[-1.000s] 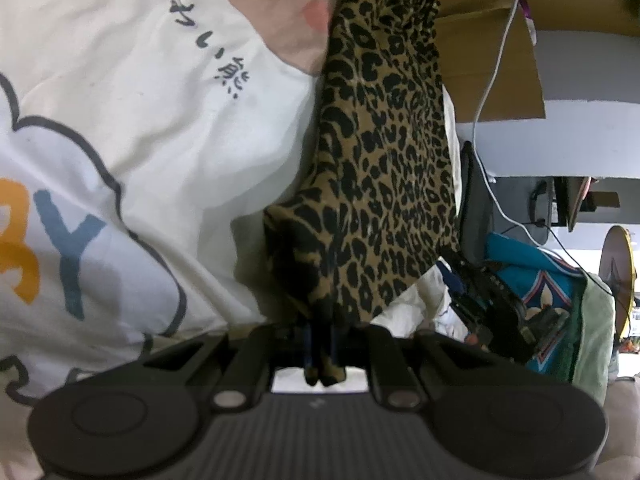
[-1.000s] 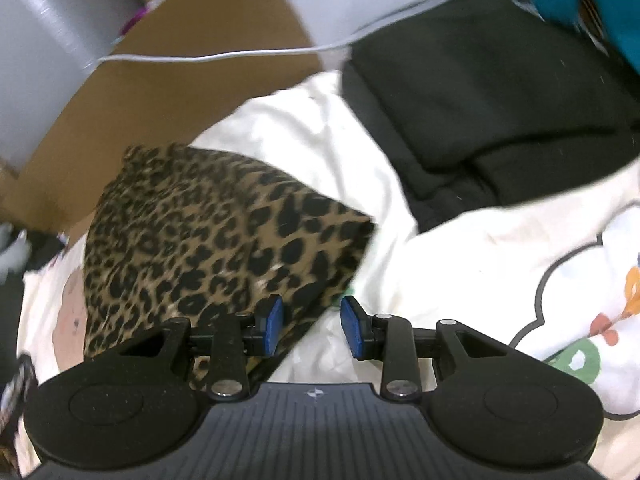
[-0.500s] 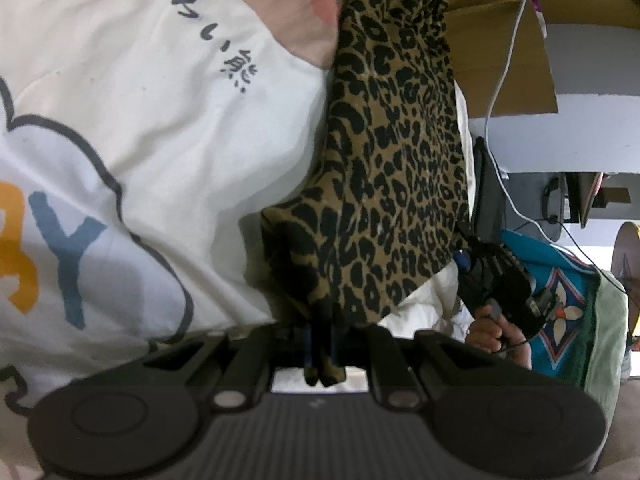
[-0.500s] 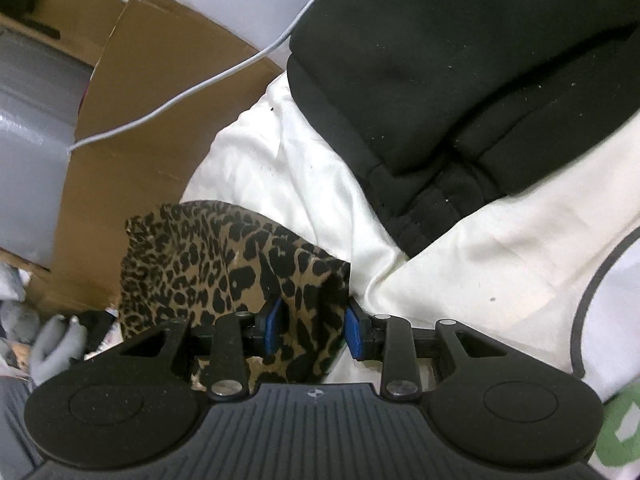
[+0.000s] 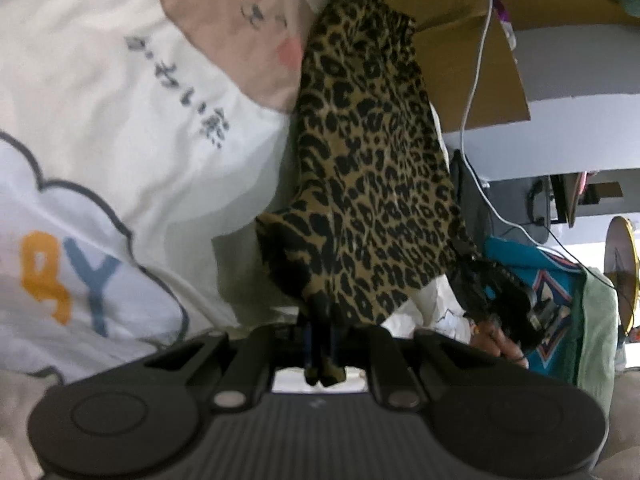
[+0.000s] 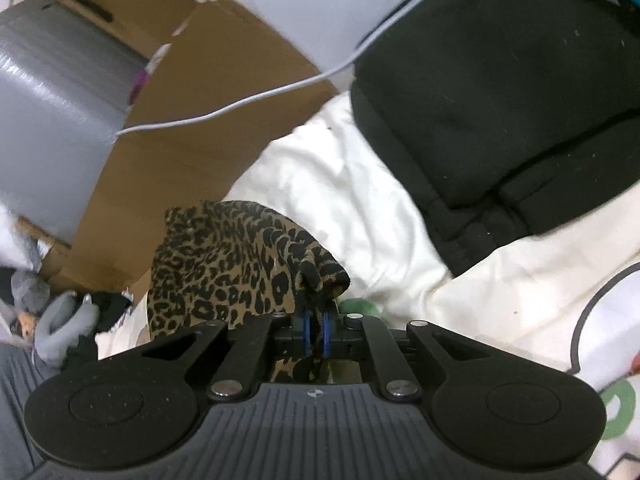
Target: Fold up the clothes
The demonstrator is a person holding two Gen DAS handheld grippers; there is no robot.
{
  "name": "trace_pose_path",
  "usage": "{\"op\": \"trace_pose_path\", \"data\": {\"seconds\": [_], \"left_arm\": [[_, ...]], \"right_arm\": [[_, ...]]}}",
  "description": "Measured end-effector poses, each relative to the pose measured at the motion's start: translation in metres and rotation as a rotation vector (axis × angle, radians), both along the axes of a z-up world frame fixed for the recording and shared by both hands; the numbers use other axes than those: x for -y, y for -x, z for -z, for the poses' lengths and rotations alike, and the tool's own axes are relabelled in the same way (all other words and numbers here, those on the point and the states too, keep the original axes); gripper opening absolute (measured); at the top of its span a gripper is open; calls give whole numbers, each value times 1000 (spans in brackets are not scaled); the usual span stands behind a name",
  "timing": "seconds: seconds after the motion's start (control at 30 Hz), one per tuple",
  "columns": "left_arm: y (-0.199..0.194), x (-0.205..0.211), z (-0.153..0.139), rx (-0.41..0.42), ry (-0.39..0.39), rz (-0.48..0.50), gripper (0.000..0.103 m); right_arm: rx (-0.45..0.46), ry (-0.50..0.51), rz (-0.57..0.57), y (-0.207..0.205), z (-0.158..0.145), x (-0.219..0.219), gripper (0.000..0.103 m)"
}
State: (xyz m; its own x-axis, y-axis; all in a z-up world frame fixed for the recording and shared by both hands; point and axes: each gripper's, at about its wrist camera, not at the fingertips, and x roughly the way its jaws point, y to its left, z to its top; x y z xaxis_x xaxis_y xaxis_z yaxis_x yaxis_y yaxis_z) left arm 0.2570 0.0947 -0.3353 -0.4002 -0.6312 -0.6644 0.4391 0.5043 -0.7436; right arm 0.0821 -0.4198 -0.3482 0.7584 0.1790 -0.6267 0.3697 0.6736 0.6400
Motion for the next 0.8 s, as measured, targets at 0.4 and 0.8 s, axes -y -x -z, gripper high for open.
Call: {"op": "trace_pose_path", "data": {"seconds": [0.4, 0.8], "left_arm": [[-22, -22, -45, 131, -58, -40, 8], [-49, -64, -67, 182, -98, -107, 8]], "right_arm": [[-20, -53, -35, 30, -9, -31, 4], [-98, -140, -111, 60, -2, -77, 4]]}}
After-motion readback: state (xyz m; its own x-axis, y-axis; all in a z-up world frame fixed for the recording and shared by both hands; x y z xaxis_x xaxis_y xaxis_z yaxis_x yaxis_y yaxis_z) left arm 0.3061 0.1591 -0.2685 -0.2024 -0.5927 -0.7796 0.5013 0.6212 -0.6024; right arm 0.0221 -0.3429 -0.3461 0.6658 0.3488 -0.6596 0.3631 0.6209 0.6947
